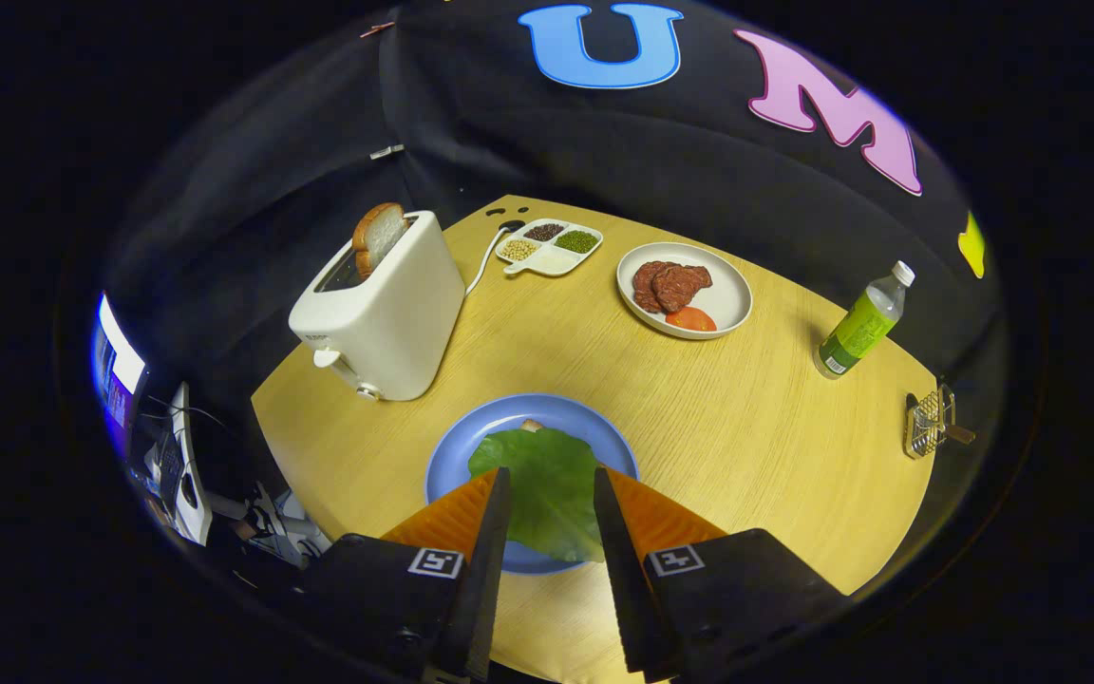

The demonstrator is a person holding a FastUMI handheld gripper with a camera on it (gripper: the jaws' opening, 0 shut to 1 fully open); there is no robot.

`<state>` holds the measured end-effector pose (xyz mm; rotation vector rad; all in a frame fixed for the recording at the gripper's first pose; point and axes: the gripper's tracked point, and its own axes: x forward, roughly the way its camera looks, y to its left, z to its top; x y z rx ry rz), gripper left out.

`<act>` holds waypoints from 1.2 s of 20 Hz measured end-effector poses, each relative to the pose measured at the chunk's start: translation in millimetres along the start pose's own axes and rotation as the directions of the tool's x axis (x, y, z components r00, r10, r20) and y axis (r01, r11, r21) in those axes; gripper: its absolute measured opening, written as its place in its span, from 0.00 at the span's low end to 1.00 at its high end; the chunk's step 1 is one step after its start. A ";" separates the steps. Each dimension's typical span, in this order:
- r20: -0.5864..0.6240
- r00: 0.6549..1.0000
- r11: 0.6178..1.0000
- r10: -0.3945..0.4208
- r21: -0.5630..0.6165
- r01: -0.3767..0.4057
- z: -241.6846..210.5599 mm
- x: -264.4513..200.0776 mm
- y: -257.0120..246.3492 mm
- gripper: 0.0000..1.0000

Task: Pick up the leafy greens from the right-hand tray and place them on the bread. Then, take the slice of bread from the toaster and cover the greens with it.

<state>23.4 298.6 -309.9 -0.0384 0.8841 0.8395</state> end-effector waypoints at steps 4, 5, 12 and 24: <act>0.071 0.997 1.000 0.009 -0.012 -0.008 31.0 -17.3 14.5 0.56; 0.091 0.996 1.000 0.020 -0.019 -0.019 43.0 -21.1 21.3 0.57; 0.213 0.968 0.989 0.132 -0.096 -0.114 134.8 -25.7 94.5 0.57; 0.171 0.965 0.959 0.200 -0.236 -0.157 199.7 66.9 191.7 0.57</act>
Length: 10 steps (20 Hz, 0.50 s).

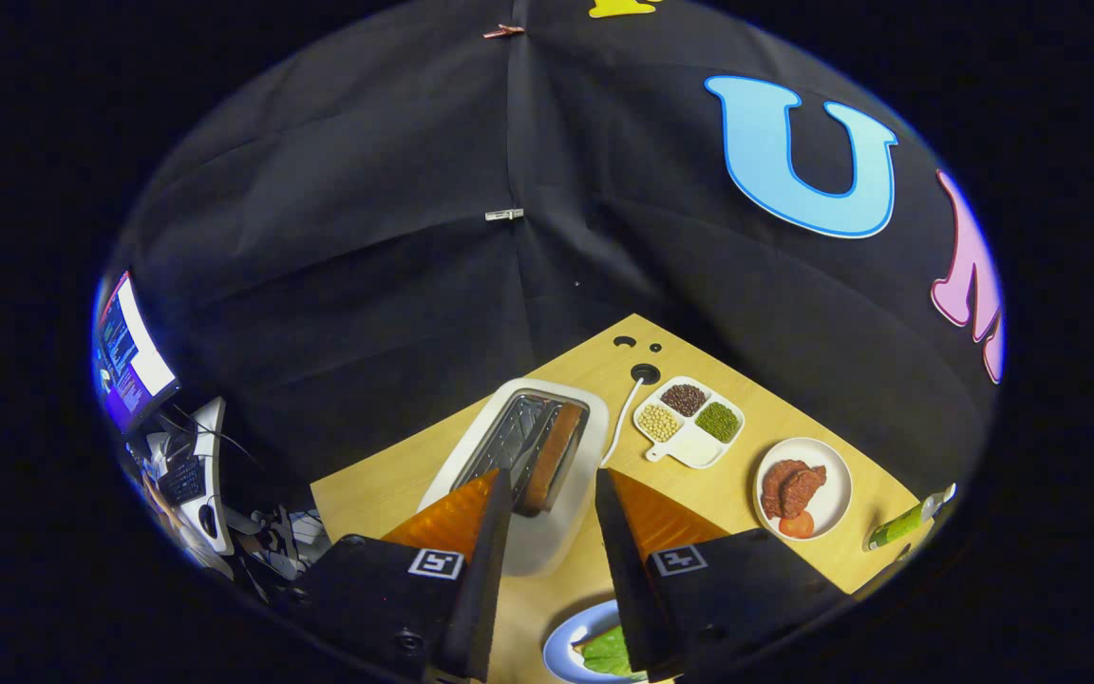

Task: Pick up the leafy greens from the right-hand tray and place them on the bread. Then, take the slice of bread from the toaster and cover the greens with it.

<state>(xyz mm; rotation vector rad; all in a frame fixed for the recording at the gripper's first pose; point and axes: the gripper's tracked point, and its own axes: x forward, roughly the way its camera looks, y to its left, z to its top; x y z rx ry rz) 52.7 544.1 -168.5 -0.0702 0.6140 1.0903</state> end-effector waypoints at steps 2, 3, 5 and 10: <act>-0.017 1.000 1.000 -0.011 0.000 0.011 -0.5 21.2 0.6 0.57; -0.026 1.000 1.000 -0.015 0.001 0.015 -0.3 30.7 0.4 0.57; -0.055 0.998 0.999 -0.036 0.000 0.036 -3.0 50.4 -3.4 0.57; -0.122 0.989 0.996 -0.087 0.021 0.090 -10.5 92.6 -8.4 0.56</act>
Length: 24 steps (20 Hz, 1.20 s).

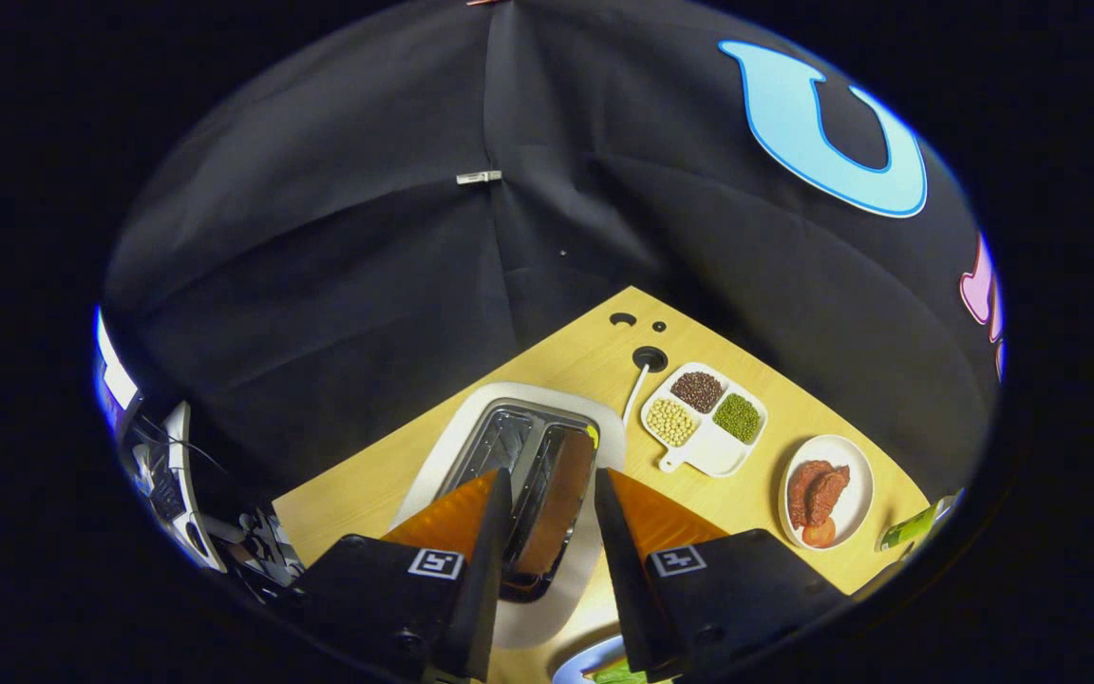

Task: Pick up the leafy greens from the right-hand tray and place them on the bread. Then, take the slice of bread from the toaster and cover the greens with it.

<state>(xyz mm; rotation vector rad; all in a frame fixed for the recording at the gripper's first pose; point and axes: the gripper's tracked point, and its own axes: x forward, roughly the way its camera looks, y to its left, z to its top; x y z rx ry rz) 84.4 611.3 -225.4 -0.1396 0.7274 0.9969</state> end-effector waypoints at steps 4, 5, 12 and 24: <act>-0.034 0.999 0.999 0.006 0.042 -0.004 -0.2 12.7 8.7 0.29; -0.033 0.999 0.999 -0.002 0.043 0.004 1.4 14.7 6.7 0.19; 0.070 0.997 0.999 0.020 0.046 -0.024 25.9 -43.5 3.9 0.16; 0.173 0.983 0.991 -0.068 0.129 0.046 -19.0 -200.8 -82.5 0.16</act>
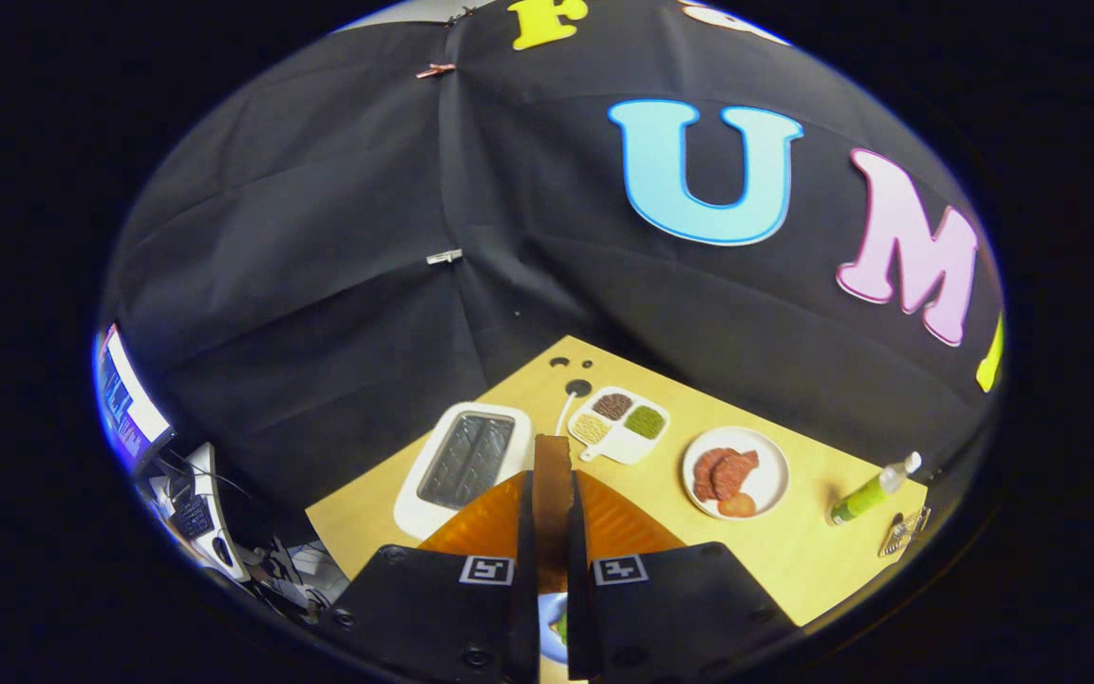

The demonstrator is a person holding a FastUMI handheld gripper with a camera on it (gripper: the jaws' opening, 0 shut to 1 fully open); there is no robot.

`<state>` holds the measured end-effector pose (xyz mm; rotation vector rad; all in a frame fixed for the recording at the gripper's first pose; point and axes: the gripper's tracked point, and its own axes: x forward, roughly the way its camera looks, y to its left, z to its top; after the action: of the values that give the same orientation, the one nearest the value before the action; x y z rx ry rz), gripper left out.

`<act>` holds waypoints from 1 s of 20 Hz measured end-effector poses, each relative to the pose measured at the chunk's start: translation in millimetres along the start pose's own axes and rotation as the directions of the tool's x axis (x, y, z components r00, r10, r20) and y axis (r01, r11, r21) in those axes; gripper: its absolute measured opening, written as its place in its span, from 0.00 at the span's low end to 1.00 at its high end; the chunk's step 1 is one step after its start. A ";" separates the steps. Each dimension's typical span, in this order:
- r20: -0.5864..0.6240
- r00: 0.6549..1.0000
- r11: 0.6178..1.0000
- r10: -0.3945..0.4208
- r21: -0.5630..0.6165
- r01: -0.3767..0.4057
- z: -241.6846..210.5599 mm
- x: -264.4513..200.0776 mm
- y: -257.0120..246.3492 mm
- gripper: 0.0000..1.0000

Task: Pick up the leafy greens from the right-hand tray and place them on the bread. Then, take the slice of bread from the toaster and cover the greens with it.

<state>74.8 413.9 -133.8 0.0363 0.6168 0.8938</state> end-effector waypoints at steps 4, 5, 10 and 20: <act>-0.047 0.995 0.994 -0.091 0.054 0.093 -51.3 -22.2 -36.0 0.16; -0.058 0.992 0.991 -0.116 0.060 0.119 -67.0 -24.0 -44.6 0.16; -0.122 0.980 0.963 -0.156 0.200 0.179 -134.9 -21.0 -54.5 0.16; -0.121 0.969 0.744 -0.213 0.623 0.241 -196.3 23.7 -65.2 0.16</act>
<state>31.2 346.6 -326.0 0.5487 0.9243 0.4111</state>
